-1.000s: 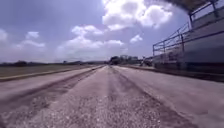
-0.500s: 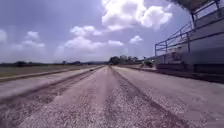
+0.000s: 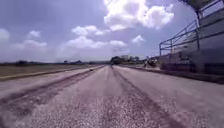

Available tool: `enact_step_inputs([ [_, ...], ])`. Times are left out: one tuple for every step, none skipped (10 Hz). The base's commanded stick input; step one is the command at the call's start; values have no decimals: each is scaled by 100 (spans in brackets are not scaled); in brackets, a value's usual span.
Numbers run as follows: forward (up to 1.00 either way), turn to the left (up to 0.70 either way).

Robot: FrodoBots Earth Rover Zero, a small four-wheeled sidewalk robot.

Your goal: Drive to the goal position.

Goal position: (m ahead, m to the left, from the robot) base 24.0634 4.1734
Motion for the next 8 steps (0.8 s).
enact_step_inputs([
  [100, 0],
  [100, 0],
  [100, 0],
  [100, 0],
  [100, 0],
  [100, 0],
  [100, 0],
  [100, 0],
])
